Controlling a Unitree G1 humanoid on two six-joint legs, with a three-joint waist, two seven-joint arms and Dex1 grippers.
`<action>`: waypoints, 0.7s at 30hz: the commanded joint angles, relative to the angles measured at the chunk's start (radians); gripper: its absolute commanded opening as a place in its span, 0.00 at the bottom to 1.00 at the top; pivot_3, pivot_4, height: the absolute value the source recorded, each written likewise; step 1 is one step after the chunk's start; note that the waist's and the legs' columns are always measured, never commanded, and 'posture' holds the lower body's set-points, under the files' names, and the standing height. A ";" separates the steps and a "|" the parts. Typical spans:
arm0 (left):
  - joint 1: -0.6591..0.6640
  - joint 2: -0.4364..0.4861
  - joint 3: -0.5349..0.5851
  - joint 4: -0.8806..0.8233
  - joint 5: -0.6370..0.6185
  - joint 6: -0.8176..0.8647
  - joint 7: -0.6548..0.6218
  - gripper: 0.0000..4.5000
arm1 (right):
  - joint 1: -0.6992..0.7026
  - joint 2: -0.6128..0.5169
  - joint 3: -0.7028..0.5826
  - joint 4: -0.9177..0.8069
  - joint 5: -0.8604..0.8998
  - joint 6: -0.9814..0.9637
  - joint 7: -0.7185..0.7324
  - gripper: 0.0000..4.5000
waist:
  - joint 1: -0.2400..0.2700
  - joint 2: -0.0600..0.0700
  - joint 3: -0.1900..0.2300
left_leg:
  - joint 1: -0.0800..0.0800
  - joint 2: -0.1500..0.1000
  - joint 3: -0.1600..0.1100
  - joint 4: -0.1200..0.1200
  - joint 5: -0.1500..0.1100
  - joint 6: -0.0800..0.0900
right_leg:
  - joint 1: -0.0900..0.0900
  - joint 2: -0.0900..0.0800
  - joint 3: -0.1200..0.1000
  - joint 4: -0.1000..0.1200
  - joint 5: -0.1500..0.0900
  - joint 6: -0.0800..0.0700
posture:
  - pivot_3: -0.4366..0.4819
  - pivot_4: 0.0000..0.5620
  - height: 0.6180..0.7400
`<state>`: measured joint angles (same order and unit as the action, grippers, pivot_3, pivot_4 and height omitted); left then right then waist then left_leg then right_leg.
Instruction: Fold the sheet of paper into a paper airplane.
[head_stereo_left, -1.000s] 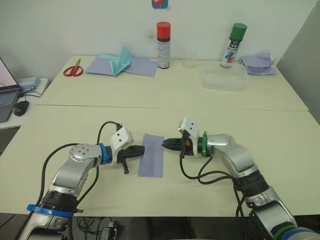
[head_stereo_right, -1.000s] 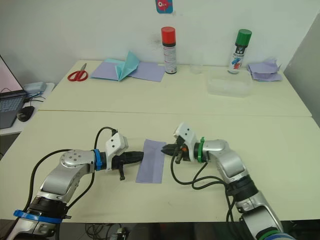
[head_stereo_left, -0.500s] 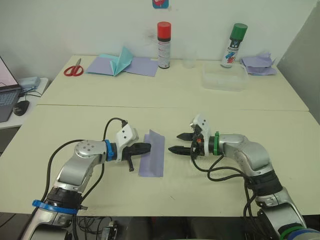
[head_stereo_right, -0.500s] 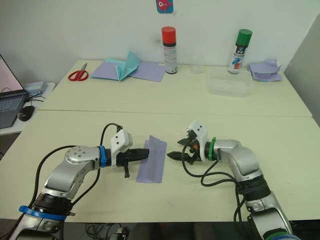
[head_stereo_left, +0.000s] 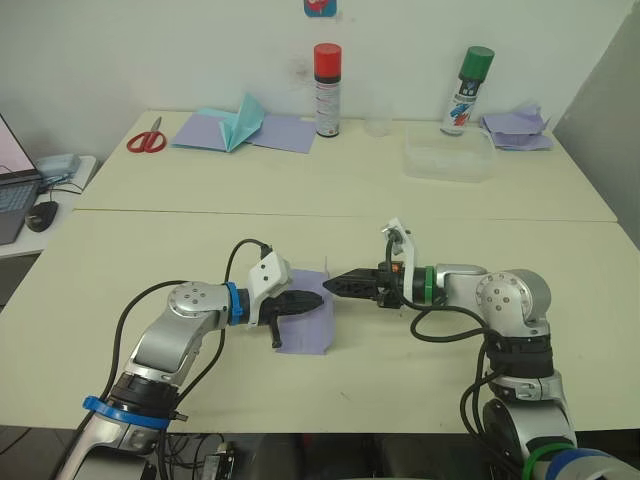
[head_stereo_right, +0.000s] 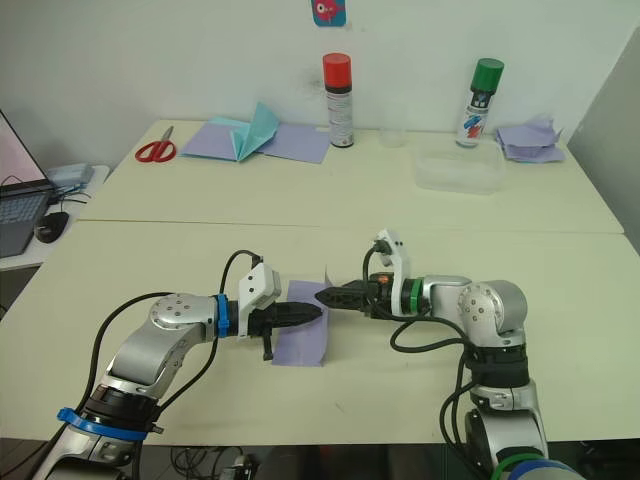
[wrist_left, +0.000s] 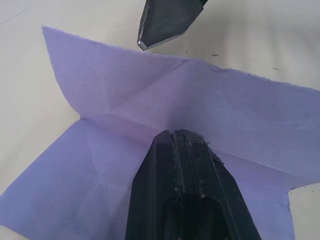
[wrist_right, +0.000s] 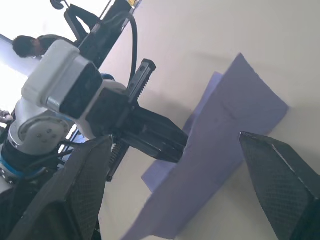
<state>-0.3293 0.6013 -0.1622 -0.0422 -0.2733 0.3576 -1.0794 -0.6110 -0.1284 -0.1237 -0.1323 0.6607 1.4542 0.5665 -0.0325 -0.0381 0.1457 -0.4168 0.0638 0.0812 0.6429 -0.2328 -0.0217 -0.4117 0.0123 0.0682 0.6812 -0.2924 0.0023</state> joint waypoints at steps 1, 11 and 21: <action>-0.010 -0.006 -0.001 -0.028 -0.002 -0.019 0.002 0.00 | -0.010 0.022 -0.024 0.011 0.019 0.043 -0.045 0.93 | 0.000 0.000 0.000 | 0.000 0.000 0.000 0.000 0.000 0.000 | 0.000 0.000 0.000 0.000 0.000 0.000 | 0.48 0.27 1.00; 0.007 -0.001 0.004 -0.030 0.005 -0.023 0.004 0.00 | 0.009 0.015 0.054 0.036 0.005 0.015 -0.066 0.80 | 0.000 0.000 0.000 | 0.000 0.000 0.000 0.000 0.000 0.000 | 0.000 0.000 0.000 0.000 0.000 0.000 | 0.48 0.27 1.00; 0.021 0.007 0.008 -0.032 0.012 -0.026 0.010 0.00 | 0.026 0.017 0.052 0.064 -0.009 -0.001 -0.101 0.01 | -0.001 0.000 0.000 | 0.000 0.000 0.000 0.000 0.000 0.000 | 0.000 0.000 0.000 0.000 0.000 0.000 | 0.48 0.27 1.00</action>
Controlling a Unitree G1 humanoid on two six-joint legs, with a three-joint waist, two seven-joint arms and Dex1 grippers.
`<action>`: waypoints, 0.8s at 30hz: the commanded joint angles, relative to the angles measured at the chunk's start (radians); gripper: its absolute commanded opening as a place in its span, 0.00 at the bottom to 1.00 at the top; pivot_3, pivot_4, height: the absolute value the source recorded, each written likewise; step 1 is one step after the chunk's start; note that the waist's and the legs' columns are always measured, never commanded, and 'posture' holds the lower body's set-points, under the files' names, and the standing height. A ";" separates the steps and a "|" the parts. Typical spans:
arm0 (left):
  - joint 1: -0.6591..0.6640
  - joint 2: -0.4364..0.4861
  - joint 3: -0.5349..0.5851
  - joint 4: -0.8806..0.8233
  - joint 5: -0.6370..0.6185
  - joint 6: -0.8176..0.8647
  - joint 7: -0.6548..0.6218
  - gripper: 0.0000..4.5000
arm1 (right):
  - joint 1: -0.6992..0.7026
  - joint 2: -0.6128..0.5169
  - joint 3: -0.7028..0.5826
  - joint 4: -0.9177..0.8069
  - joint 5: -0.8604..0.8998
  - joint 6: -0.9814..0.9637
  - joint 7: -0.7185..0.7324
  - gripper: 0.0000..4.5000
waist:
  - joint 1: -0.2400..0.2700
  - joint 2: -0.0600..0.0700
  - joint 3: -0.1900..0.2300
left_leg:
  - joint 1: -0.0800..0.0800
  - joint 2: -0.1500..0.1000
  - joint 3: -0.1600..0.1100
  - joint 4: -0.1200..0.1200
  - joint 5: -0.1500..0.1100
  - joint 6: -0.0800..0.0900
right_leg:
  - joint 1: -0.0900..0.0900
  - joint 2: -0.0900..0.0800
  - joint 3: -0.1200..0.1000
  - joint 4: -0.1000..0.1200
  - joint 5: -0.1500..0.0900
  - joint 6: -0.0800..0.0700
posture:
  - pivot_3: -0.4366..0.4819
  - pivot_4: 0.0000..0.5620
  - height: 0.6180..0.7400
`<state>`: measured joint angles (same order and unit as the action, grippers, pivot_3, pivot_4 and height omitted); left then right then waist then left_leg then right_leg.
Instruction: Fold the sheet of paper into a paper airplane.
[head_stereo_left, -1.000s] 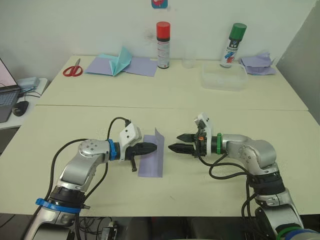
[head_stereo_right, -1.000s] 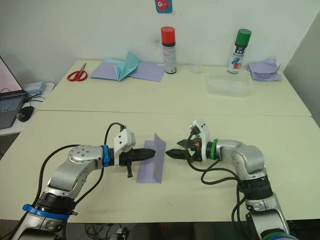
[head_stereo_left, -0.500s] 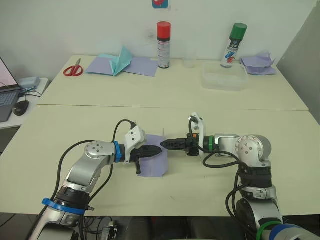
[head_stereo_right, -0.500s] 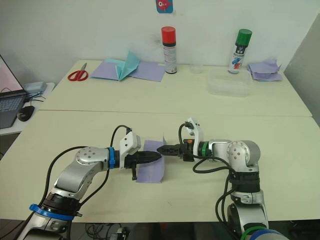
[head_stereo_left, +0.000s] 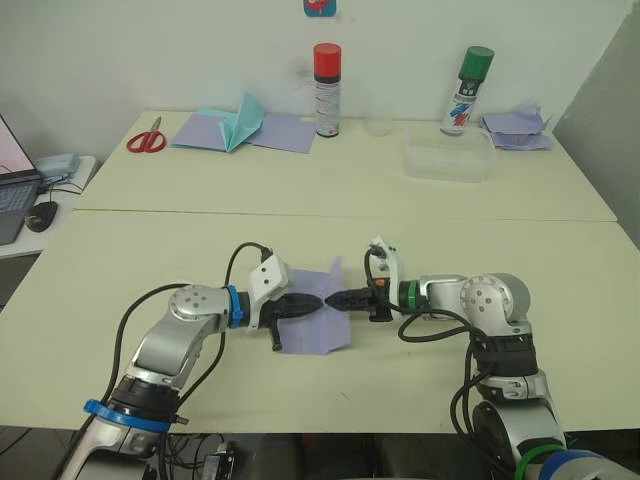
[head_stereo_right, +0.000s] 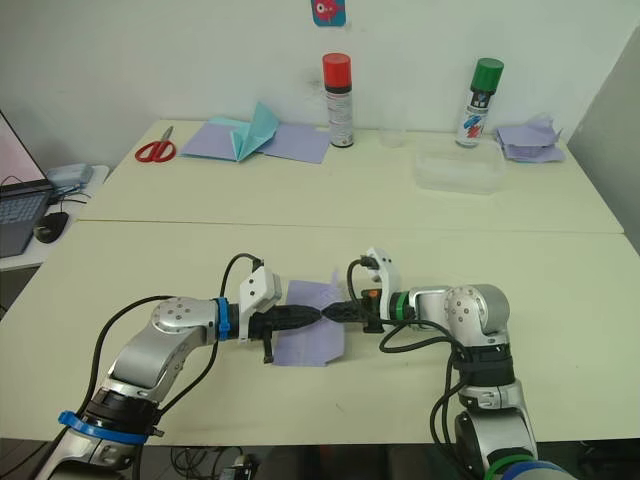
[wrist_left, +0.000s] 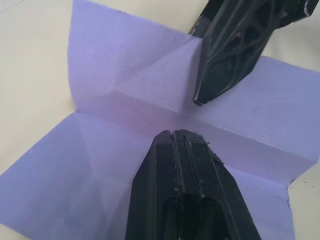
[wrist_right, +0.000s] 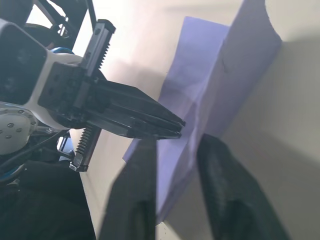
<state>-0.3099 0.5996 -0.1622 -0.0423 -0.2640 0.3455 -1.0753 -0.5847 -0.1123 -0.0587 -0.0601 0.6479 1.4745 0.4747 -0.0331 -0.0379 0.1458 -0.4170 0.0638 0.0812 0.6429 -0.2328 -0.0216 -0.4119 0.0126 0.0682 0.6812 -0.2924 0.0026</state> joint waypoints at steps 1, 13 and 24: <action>0.002 0.010 0.008 -0.029 0.004 -0.017 0.006 0.00 | 0.000 0.003 -0.019 -0.005 0.003 -0.021 -0.016 0.01 | 0.000 0.000 0.000 | 0.000 0.000 0.000 0.000 0.000 0.000 | 0.000 0.000 0.000 0.000 0.000 0.000 | 0.48 0.27 1.00; 0.002 0.023 -0.007 -0.005 0.062 -0.045 0.018 0.00 | 0.037 0.037 -0.184 -0.102 0.036 0.131 -0.111 0.01 | 0.000 0.000 0.000 | 0.000 0.000 0.000 0.000 0.000 0.000 | 0.000 0.000 0.000 0.000 0.000 0.000 | 0.48 0.27 1.00; -0.005 0.022 -0.070 0.058 0.147 -0.066 0.026 0.00 | 0.122 0.049 -0.240 -0.163 0.145 0.140 -0.230 0.01 | 0.000 0.000 0.000 | 0.000 0.000 0.000 0.000 0.000 0.000 | 0.000 0.000 0.000 0.000 0.000 0.000 | 0.48 0.27 1.00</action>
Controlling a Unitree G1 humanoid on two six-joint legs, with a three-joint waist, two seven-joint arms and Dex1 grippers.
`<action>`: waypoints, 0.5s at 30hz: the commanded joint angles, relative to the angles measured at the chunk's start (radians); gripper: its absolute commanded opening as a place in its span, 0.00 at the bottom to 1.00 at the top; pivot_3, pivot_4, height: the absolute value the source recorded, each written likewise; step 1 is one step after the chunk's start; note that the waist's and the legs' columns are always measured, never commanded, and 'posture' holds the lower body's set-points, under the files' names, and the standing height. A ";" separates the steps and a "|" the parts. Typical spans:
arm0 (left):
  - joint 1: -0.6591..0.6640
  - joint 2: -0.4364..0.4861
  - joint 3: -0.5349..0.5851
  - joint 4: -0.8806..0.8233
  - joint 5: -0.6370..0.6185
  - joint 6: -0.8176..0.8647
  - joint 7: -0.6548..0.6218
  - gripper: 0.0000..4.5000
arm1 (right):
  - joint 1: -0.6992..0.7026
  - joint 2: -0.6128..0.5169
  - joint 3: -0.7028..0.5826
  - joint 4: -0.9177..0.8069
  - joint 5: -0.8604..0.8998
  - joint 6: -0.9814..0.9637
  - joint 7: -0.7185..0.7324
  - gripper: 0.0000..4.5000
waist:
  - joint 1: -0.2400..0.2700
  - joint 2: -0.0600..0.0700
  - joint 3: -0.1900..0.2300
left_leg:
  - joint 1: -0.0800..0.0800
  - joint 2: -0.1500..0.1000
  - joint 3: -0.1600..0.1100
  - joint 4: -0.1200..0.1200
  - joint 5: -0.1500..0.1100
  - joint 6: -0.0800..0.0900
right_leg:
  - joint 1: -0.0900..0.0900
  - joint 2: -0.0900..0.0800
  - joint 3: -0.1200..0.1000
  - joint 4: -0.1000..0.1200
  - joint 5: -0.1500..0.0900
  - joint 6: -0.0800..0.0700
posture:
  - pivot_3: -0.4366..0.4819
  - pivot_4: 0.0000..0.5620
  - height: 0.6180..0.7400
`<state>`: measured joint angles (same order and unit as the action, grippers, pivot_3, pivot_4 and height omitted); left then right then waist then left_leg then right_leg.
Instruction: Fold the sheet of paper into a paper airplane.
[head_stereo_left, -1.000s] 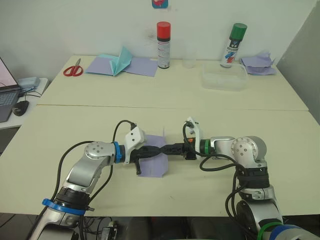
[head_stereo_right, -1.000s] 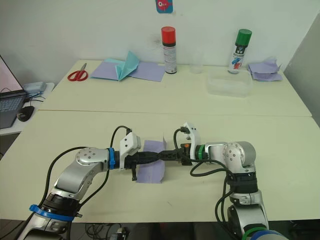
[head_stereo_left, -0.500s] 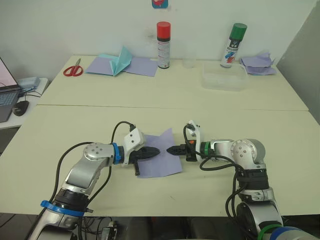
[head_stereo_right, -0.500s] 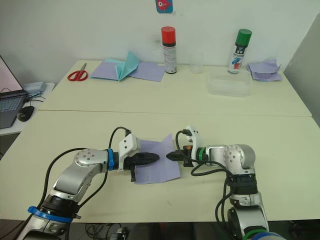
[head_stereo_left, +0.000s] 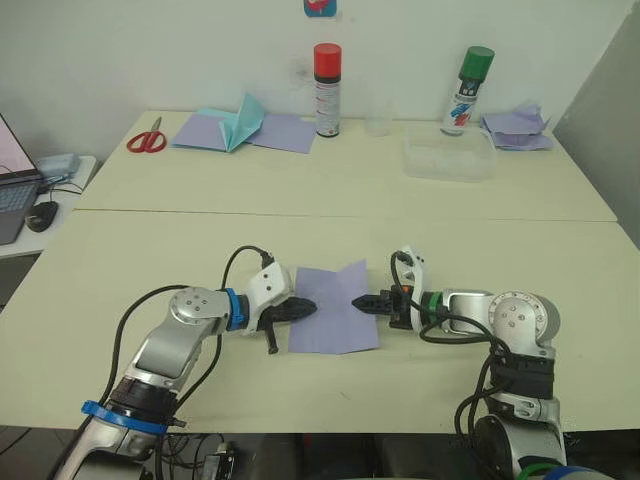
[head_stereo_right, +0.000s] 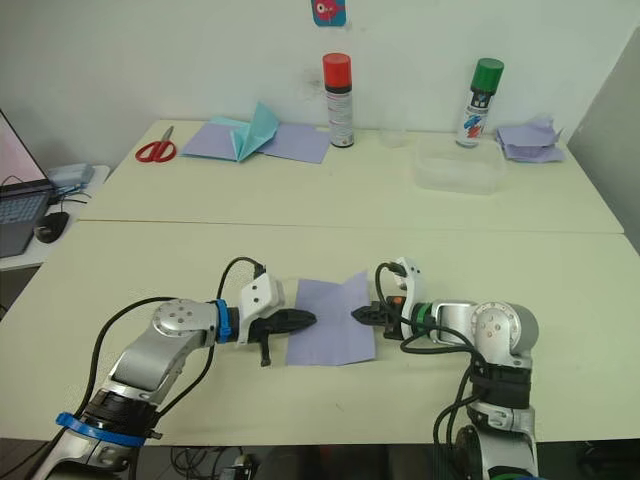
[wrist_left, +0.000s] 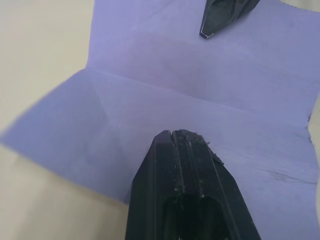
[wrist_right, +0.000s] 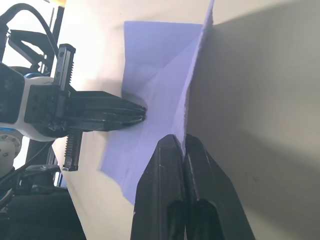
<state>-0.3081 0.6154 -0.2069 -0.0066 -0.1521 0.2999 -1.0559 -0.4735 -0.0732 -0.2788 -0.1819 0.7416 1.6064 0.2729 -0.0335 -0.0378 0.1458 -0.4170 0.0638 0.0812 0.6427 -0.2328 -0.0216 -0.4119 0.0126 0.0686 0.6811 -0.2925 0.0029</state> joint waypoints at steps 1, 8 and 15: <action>-0.008 0.009 -0.039 0.035 0.048 -0.023 0.003 0.00 | 0.011 0.014 -0.020 -0.039 0.052 0.008 -0.037 0.01 | 0.000 0.000 0.000 | 0.000 0.000 0.000 0.000 0.000 0.000 | 0.000 0.000 0.000 0.000 0.000 0.000 | 0.48 0.27 1.00; 0.007 0.018 -0.079 0.095 0.088 -0.078 -0.015 0.00 | 0.012 -0.002 -0.031 -0.028 0.059 0.008 -0.063 0.01 | -0.001 0.001 -0.001 | 0.001 0.000 0.000 0.000 0.000 0.000 | 0.002 0.000 0.000 0.000 -0.002 0.005 | 0.48 0.27 1.00; -0.004 0.012 -0.076 0.109 0.081 -0.088 -0.007 0.00 | 0.049 -0.046 -0.014 -0.043 0.096 0.008 -0.069 0.01 | 0.000 0.000 -0.001 | 0.001 -0.001 0.000 0.000 0.000 0.000 | 0.002 0.000 0.000 0.000 -0.002 0.005 | 0.48 0.27 1.00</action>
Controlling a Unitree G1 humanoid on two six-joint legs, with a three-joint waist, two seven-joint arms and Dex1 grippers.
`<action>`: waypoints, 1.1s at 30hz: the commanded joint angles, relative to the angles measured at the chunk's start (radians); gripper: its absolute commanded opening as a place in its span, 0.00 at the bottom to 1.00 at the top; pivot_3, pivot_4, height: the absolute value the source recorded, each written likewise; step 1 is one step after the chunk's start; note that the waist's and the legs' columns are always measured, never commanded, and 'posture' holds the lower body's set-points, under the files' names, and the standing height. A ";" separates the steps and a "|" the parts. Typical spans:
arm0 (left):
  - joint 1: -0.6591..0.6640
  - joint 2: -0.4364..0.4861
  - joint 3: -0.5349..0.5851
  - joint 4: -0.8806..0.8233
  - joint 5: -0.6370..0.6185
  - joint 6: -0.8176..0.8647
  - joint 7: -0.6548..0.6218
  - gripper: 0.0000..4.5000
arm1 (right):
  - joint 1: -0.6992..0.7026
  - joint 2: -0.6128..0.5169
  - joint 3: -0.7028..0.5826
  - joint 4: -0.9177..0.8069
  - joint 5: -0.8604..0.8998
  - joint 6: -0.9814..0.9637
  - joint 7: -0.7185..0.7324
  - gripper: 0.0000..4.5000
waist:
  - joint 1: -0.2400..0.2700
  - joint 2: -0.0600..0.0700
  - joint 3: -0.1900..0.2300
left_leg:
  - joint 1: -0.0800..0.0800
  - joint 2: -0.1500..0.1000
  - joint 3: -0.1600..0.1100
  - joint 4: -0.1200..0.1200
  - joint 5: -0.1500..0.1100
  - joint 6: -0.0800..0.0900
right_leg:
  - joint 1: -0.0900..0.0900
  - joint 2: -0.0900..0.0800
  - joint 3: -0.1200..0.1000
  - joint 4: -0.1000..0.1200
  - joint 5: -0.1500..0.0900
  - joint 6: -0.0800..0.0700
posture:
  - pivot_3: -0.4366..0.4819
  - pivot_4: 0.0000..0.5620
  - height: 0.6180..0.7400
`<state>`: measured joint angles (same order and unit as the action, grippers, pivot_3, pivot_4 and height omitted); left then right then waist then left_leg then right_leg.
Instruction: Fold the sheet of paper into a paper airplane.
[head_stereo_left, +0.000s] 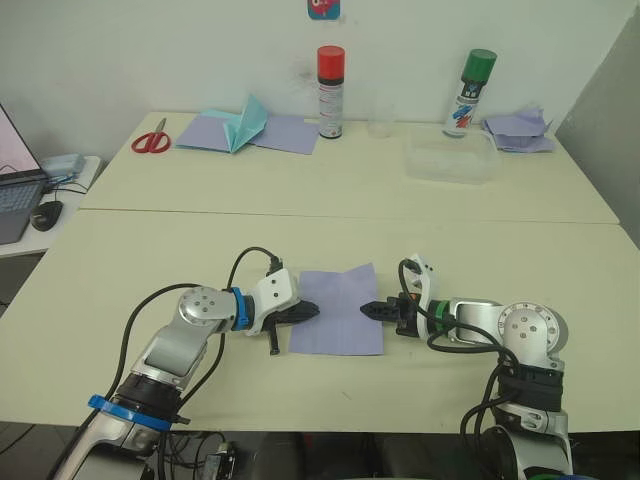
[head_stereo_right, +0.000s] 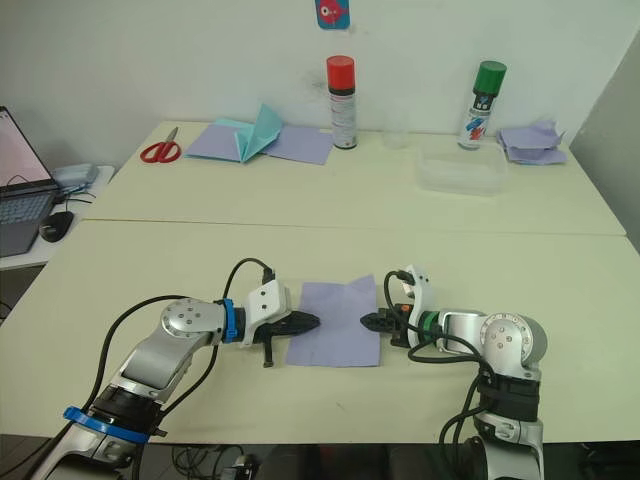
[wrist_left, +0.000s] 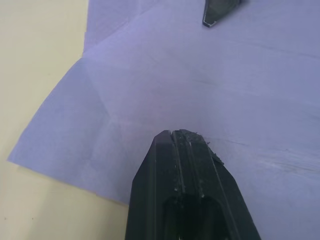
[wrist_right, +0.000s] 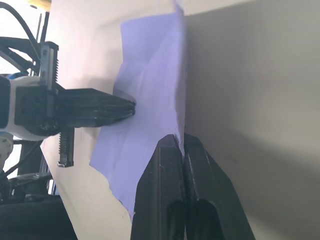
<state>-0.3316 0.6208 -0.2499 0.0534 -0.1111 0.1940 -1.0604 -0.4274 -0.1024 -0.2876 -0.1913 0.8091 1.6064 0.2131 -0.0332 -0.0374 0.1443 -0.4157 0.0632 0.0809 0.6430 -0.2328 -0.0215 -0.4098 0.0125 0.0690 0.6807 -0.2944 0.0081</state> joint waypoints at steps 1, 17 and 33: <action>0.018 0.006 -0.033 0.052 0.040 0.016 -0.002 0.00 | 0.002 -0.017 -0.004 -0.033 0.031 0.008 -0.012 0.01 | 0.000 0.000 0.000 | 0.000 0.000 0.000 0.000 0.000 0.000 | 0.000 0.000 0.000 0.000 0.000 0.000 | 0.48 0.27 1.00; 0.014 0.003 -0.045 0.069 0.046 -0.006 0.002 0.00 | -0.056 -0.070 -0.014 -0.019 0.000 -0.044 0.022 0.27 | 0.000 0.000 0.000 | 0.000 0.000 0.000 0.001 0.000 0.000 | 0.000 0.000 0.000 0.000 0.000 0.001 | 0.48 0.27 1.00; -0.001 -0.015 -0.055 0.087 0.048 -0.011 0.011 0.00 | -0.060 -0.329 0.434 -0.094 -0.231 -0.839 0.578 0.24 | 0.004 0.001 0.000 | 0.001 0.000 -0.002 0.002 0.000 0.000 | 0.002 0.001 0.000 -0.001 0.001 0.003 | 0.48 0.27 1.00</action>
<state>-0.3518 0.6064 -0.2692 0.0933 -0.1110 0.1648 -1.0547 -0.5055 -0.4473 0.1117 -0.2502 0.5781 0.8132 0.7509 -0.0290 -0.0365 0.1442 -0.4152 0.0624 0.0788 0.6450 -0.2329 -0.0213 -0.4071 0.0133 0.0689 0.6797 -0.2936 0.0110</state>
